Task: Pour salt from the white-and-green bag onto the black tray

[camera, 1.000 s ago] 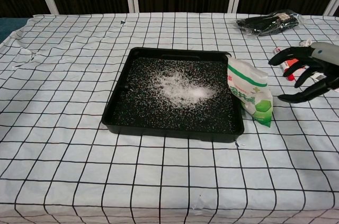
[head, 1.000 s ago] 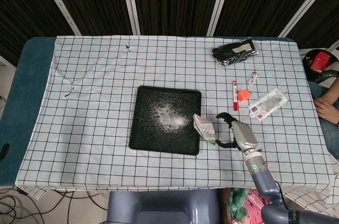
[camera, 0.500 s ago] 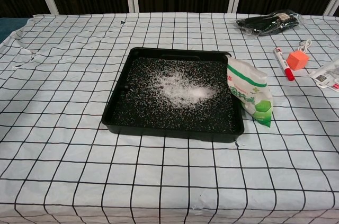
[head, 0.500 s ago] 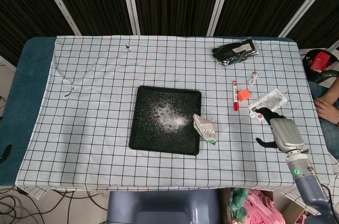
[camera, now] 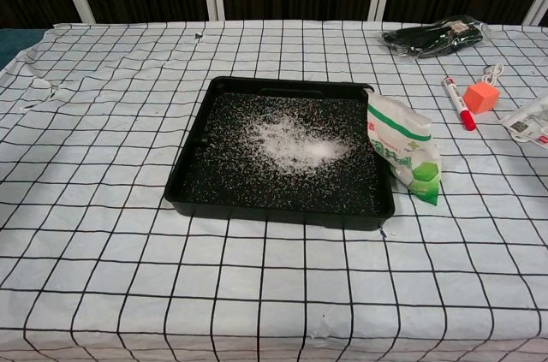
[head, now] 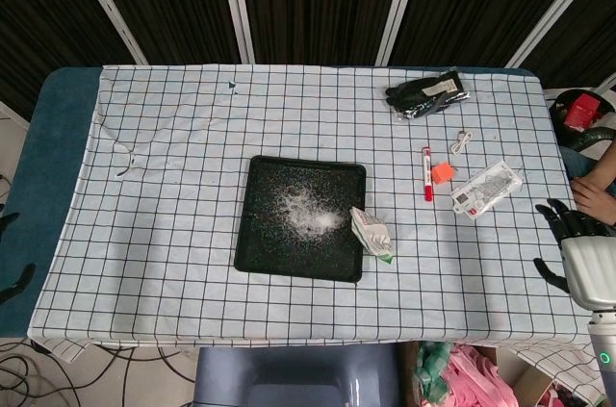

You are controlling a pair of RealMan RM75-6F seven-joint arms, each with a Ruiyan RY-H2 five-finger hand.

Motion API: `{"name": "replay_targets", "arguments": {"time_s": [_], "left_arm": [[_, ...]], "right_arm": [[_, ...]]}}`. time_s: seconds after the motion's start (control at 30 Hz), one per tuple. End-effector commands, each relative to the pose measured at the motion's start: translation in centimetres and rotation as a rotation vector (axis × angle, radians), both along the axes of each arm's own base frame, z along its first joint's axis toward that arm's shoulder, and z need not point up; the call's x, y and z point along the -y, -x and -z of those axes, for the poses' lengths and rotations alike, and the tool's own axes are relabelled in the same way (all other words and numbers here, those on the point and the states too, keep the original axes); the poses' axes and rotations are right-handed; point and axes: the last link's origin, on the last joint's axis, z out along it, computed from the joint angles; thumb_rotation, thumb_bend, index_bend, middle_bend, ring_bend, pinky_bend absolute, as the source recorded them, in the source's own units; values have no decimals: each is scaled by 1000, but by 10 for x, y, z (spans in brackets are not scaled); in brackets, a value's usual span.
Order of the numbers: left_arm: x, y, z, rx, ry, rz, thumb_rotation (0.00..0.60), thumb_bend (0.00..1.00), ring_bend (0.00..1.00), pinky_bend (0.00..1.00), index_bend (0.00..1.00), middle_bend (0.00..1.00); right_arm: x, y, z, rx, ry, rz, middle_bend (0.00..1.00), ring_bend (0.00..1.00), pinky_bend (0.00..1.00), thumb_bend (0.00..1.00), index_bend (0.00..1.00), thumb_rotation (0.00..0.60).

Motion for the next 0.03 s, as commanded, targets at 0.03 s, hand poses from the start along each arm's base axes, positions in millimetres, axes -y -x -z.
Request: {"name": "replay_targets", "arguments": {"time_s": [0.03], "left_arm": [[-3, 0, -1, 7, -9, 4, 600, 274, 0, 50, 162, 84]], "right_arm": [[-4, 5, 0, 2, 4, 3, 140, 232, 327, 169, 176, 600]]}}
